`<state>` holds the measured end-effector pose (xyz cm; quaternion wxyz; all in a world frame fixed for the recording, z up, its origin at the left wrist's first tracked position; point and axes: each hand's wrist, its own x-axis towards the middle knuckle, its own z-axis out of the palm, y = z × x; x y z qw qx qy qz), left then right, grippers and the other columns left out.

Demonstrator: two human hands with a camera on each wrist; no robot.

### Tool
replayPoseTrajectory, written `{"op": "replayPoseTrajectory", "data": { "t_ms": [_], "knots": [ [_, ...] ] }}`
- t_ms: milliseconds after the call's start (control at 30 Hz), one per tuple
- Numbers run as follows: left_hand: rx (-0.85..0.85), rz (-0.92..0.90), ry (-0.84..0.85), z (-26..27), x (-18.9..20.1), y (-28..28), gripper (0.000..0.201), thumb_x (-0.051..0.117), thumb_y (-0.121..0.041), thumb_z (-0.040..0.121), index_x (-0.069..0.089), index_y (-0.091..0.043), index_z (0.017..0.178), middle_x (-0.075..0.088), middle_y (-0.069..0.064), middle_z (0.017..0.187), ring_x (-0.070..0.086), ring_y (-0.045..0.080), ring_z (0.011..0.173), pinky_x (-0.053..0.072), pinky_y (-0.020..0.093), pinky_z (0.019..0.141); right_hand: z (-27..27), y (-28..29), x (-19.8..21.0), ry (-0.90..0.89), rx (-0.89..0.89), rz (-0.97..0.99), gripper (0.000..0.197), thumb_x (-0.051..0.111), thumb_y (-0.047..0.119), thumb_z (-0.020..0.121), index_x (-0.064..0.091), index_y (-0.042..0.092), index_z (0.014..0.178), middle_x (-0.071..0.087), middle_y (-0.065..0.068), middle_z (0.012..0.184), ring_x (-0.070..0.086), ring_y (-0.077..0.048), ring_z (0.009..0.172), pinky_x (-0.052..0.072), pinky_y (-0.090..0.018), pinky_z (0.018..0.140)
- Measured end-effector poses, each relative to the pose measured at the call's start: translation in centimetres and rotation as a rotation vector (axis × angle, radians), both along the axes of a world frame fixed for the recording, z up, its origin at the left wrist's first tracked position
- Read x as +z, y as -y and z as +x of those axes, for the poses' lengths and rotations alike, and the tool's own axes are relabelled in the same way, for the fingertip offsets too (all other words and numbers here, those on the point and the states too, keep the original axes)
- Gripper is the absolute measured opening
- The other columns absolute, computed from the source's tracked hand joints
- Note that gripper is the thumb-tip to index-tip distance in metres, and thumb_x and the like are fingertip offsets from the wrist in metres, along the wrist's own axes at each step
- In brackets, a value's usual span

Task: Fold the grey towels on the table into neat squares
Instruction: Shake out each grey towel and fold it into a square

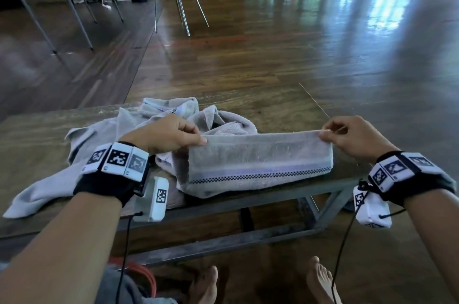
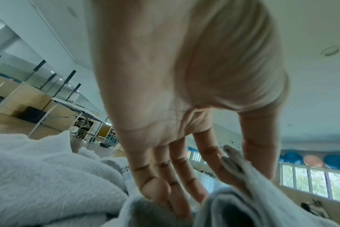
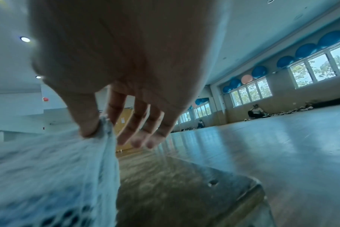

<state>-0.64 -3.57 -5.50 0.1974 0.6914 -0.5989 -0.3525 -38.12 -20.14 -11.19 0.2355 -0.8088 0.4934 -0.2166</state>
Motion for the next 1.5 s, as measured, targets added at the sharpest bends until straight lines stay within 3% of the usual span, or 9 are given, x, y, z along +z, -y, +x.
{"op": "replayPoseTrajectory", "data": {
  "t_ms": [200, 400, 633, 767, 867, 1033, 1233, 1333, 1500],
  "knots": [
    [-0.076, 0.15, 0.154, -1.0, -1.3, 0.3, 0.017, 0.075, -0.041, 0.083, 0.08, -0.025, 0.084, 0.074, -0.011, 0.075, 0.063, -0.003, 0.064, 0.045, 0.016, 0.067, 2.2, 0.4, -2.9, -0.208, 0.009, 0.022, 0.008, 0.071, 0.034, 0.091, 0.069, 0.027, 0.088, 0.07, -0.001, 0.087, 0.064, -0.021, 0.082, 0.041, -0.025, 0.063],
    [-0.126, 0.098, 0.216, -1.2, -0.6, -0.1, 0.014, 0.079, -0.044, 0.078, 0.081, -0.03, 0.082, 0.077, -0.009, 0.081, 0.071, 0.01, 0.081, 0.053, 0.027, 0.081, 2.4, 0.2, -0.7, -0.083, -0.02, -0.003, 0.005, 0.075, 0.025, 0.088, 0.074, 0.022, 0.084, 0.072, 0.0, 0.082, 0.065, -0.013, 0.077, 0.046, -0.026, 0.068],
    [0.16, -0.745, 0.07, -1.8, 4.3, 0.0, 0.005, 0.079, -0.024, 0.082, 0.078, -0.021, 0.085, 0.072, -0.013, 0.093, 0.068, 0.009, 0.087, 0.054, 0.015, 0.075, 1.3, 0.1, 6.3, 0.449, -0.201, -0.329, 0.005, 0.076, 0.028, 0.087, 0.073, 0.03, 0.09, 0.07, 0.007, 0.074, 0.066, 0.001, 0.062, 0.05, -0.013, 0.058],
    [0.182, -1.063, 0.133, -3.2, 4.3, 1.1, 0.018, 0.079, -0.018, 0.082, 0.076, -0.012, 0.099, 0.07, -0.006, 0.104, 0.063, 0.007, 0.095, 0.049, 0.012, 0.084, -0.2, -0.4, 7.2, 0.741, -0.216, -0.395, 0.012, 0.077, 0.028, 0.086, 0.074, 0.035, 0.096, 0.074, 0.005, 0.089, 0.069, 0.005, 0.077, 0.052, -0.009, 0.069],
    [0.071, -0.85, 0.232, -3.7, 1.3, 1.4, 0.013, 0.079, -0.016, 0.082, 0.079, -0.008, 0.092, 0.072, 0.0, 0.102, 0.065, 0.015, 0.097, 0.053, 0.029, 0.088, -1.9, -1.2, 3.7, 0.528, -0.186, -0.246, 0.03, 0.076, 0.005, 0.085, 0.072, 0.029, 0.103, 0.074, 0.002, 0.098, 0.067, 0.011, 0.084, 0.054, -0.009, 0.081],
    [0.096, -0.505, 0.276, -3.8, -3.0, 2.4, 0.005, 0.078, -0.016, 0.079, 0.074, -0.019, 0.082, 0.066, 0.002, 0.082, 0.06, 0.017, 0.078, 0.05, 0.033, 0.073, -4.9, -2.3, -1.7, 0.009, -0.124, 0.036, 0.019, 0.076, 0.004, 0.084, 0.078, 0.023, 0.083, 0.077, -0.002, 0.1, 0.071, -0.019, 0.093, 0.054, -0.039, 0.094],
    [0.369, -0.376, 0.276, -6.2, -4.3, 5.5, 0.036, 0.059, -0.047, 0.091, 0.062, -0.018, 0.112, 0.064, 0.005, 0.09, 0.063, 0.027, 0.093, 0.051, 0.042, 0.088, -4.0, -1.4, -2.5, 0.007, -0.309, 0.051, 0.012, 0.068, 0.025, 0.089, 0.071, 0.019, 0.08, 0.073, -0.003, 0.085, 0.064, -0.025, 0.087, 0.045, -0.03, 0.082],
    [0.453, -0.334, 0.295, -7.4, -4.6, 6.7, 0.043, 0.05, -0.058, 0.092, 0.062, -0.02, 0.111, 0.068, 0.005, 0.106, 0.063, 0.026, 0.103, 0.047, 0.035, 0.084, -2.4, -0.8, -2.7, -0.072, -0.336, 0.111, 0.039, 0.06, 0.041, 0.096, 0.071, 0.007, 0.079, 0.068, -0.009, 0.084, 0.057, -0.028, 0.088, 0.043, -0.041, 0.096],
    [0.545, -0.346, 0.337, -8.2, -4.1, 8.2, 0.046, 0.048, -0.062, 0.09, 0.064, -0.019, 0.094, 0.066, 0.0, 0.095, 0.062, 0.023, 0.094, 0.046, 0.034, 0.077, -0.8, 0.5, -3.2, -0.147, -0.455, 0.236, 0.053, 0.057, 0.054, 0.093, 0.052, 0.009, 0.066, 0.059, -0.017, 0.088, 0.06, -0.036, 0.09, 0.05, -0.041, 0.082]
  ]
}}
